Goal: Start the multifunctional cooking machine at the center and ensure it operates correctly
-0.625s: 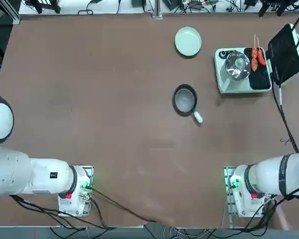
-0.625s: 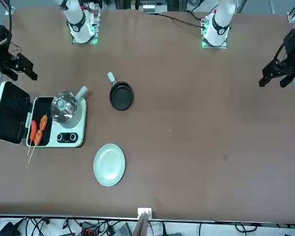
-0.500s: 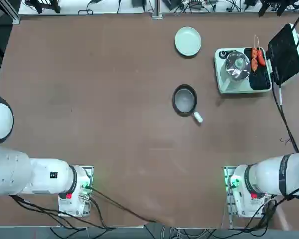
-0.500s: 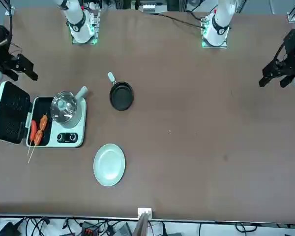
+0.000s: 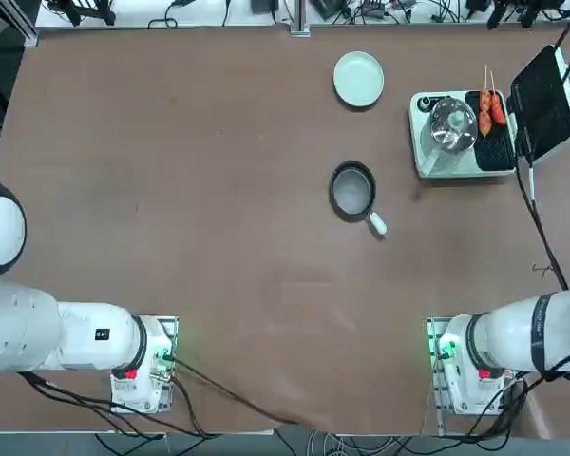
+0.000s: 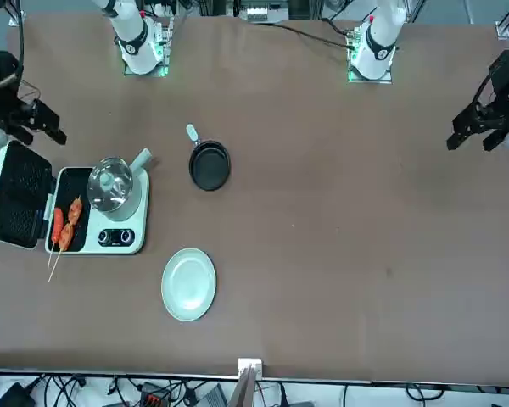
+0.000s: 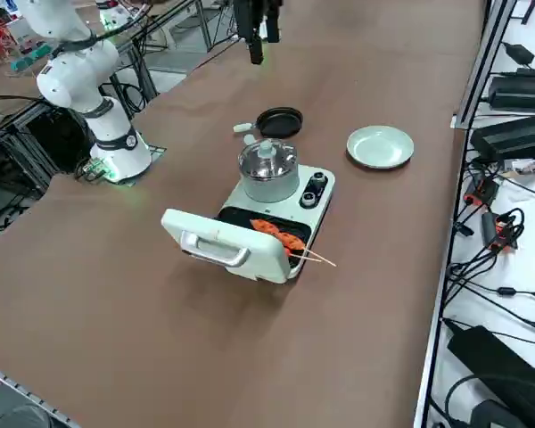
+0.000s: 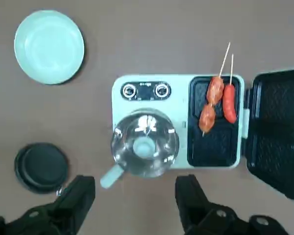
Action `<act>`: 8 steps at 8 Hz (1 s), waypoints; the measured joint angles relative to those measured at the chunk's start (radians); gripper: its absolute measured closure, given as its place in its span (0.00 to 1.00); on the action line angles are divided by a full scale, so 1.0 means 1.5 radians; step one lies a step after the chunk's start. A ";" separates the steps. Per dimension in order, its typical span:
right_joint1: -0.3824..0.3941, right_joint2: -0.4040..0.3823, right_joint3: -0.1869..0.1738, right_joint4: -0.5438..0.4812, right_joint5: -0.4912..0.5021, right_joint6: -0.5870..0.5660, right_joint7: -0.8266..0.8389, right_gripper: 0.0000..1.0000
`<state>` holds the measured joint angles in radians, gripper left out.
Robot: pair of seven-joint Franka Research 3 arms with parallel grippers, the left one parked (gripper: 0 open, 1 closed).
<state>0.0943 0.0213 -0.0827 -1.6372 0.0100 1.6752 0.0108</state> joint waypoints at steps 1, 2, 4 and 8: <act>-0.002 0.038 0.000 -0.003 0.000 0.037 0.001 0.00; -0.004 0.089 0.000 -0.006 0.000 0.091 0.003 0.00; -0.009 0.203 0.000 -0.008 0.000 0.217 0.034 0.00; 0.001 0.354 0.012 0.007 0.001 0.363 0.164 0.03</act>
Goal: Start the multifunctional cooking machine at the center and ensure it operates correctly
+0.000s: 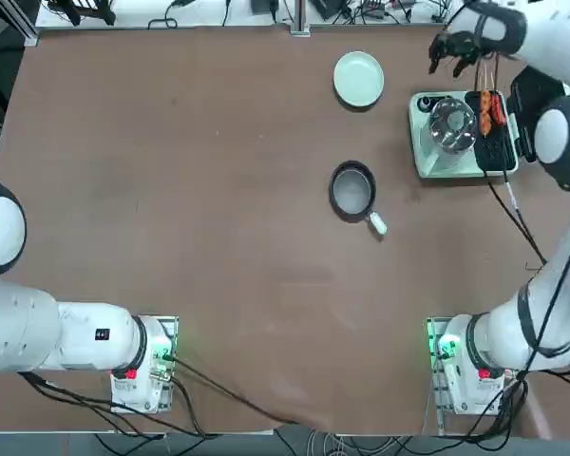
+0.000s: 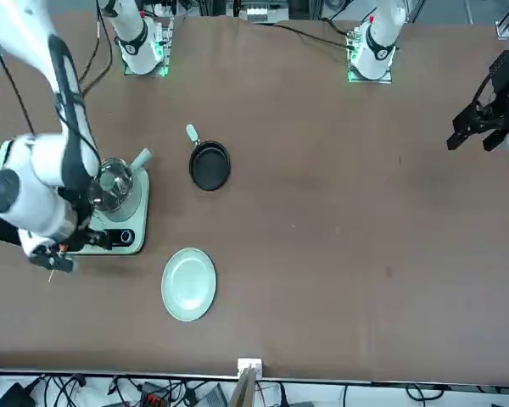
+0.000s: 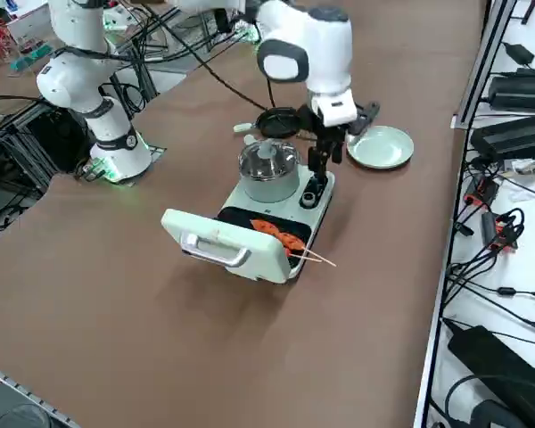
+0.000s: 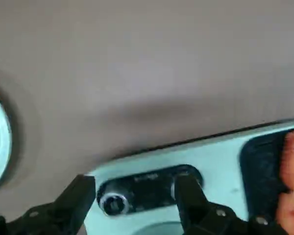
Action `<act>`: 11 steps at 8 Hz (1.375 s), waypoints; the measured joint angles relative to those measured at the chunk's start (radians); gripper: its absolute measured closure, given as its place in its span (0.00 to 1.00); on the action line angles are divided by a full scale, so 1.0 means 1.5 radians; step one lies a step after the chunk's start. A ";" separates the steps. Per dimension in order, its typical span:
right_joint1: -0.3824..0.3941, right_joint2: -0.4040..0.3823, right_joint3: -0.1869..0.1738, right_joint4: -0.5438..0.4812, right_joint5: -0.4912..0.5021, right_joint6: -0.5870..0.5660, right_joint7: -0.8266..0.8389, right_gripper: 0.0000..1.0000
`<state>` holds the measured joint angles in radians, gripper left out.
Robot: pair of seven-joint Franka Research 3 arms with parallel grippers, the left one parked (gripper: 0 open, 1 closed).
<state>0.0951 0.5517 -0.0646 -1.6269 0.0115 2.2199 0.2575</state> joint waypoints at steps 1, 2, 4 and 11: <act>0.010 0.014 0.001 0.010 0.000 0.002 0.030 0.04; 0.014 0.018 0.001 0.016 0.004 0.001 0.055 0.15; 0.021 0.020 0.002 0.017 0.017 -0.004 0.122 0.18; 0.027 0.028 0.001 -0.024 0.018 -0.007 0.192 0.19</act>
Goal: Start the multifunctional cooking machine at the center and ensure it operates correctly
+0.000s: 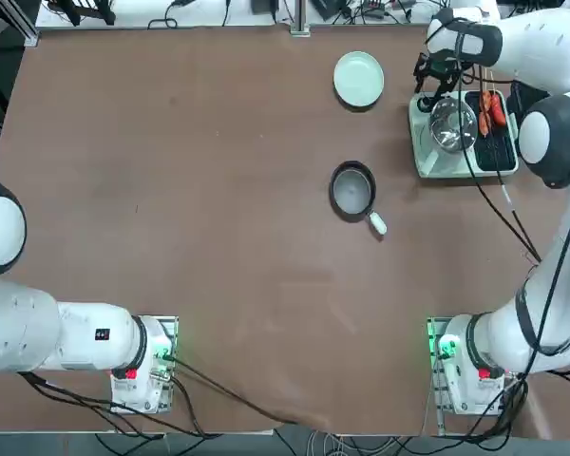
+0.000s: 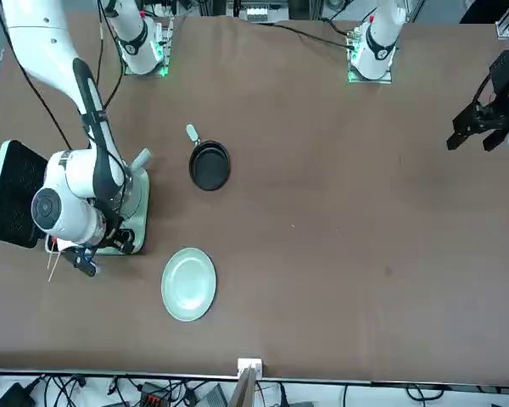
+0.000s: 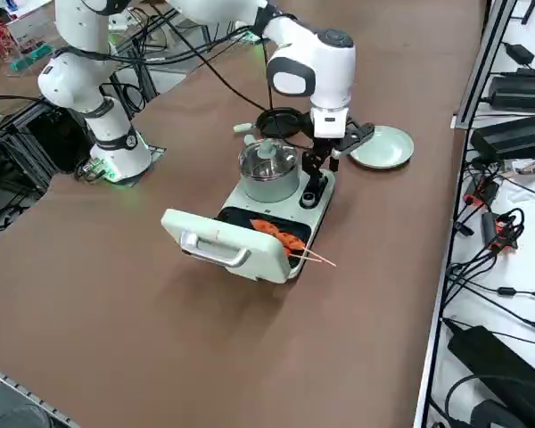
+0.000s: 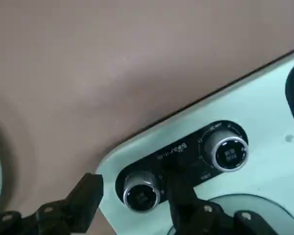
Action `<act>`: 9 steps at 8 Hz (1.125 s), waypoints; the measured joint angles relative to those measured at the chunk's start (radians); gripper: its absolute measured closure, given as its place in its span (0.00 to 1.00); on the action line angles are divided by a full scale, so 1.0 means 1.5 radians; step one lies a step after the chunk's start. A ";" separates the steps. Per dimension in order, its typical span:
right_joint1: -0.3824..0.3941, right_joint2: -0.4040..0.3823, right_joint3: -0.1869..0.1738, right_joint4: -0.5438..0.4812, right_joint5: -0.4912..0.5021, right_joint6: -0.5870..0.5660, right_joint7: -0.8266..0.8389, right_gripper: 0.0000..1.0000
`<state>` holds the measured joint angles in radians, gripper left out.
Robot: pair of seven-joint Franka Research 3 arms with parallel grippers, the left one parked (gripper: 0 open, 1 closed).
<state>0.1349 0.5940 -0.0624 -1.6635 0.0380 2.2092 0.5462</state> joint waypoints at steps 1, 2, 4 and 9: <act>0.001 0.000 0.000 -0.004 0.000 0.000 0.007 0.20; 0.002 0.000 0.000 -0.007 0.000 0.000 0.013 0.21; 0.004 0.000 0.000 -0.009 0.000 -0.004 0.019 0.23; 0.004 0.000 0.000 -0.009 0.000 -0.024 0.020 0.29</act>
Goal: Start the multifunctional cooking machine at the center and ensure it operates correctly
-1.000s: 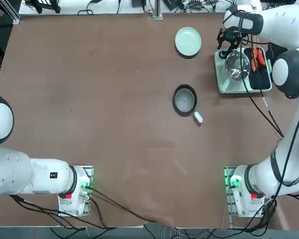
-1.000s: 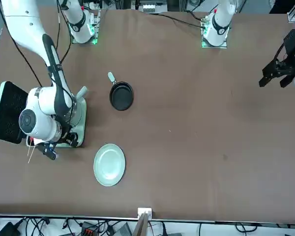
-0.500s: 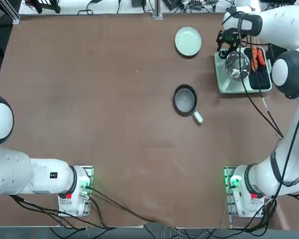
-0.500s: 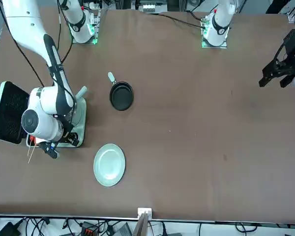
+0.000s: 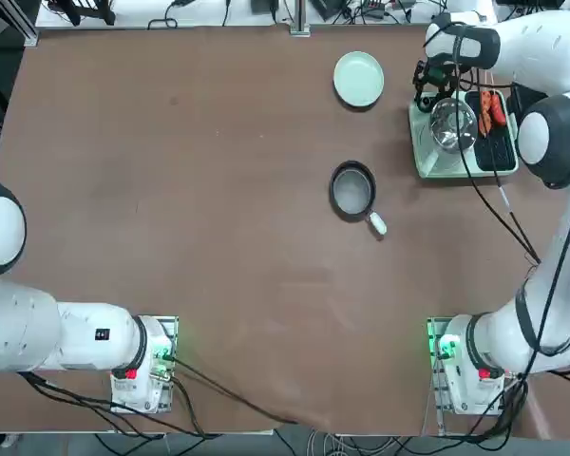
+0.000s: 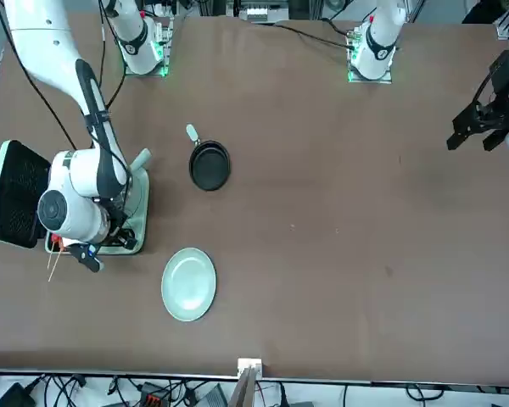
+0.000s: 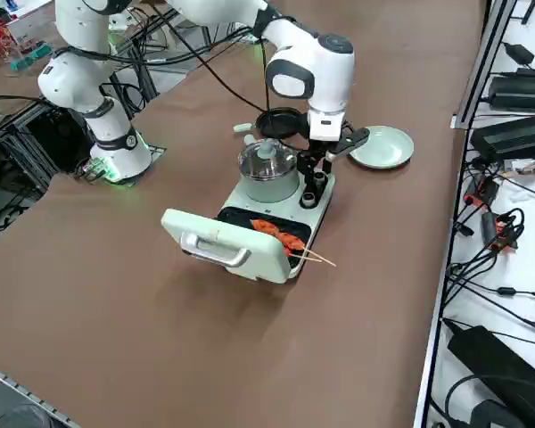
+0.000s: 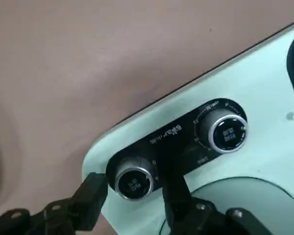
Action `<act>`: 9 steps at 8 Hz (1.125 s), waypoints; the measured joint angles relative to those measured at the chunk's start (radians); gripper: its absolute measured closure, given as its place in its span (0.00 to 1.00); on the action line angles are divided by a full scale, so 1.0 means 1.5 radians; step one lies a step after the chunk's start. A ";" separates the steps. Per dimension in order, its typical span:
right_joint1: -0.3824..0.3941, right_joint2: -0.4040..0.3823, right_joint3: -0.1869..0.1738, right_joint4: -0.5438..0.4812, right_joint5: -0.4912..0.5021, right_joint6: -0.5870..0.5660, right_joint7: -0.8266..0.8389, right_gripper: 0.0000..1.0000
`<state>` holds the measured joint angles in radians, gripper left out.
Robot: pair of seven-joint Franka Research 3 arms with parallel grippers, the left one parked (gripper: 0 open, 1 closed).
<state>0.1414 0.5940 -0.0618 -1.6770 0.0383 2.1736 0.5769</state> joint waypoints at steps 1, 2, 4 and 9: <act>0.000 0.000 0.000 0.000 0.000 0.000 0.000 0.40; 0.001 0.000 0.000 0.000 0.000 -0.001 0.000 0.43; 0.002 0.000 0.000 0.001 0.000 0.000 -0.002 0.57; 0.001 0.000 0.000 0.001 0.000 -0.001 -0.098 0.58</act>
<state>0.1433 0.5935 -0.0624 -1.6755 0.0378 2.1726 0.4299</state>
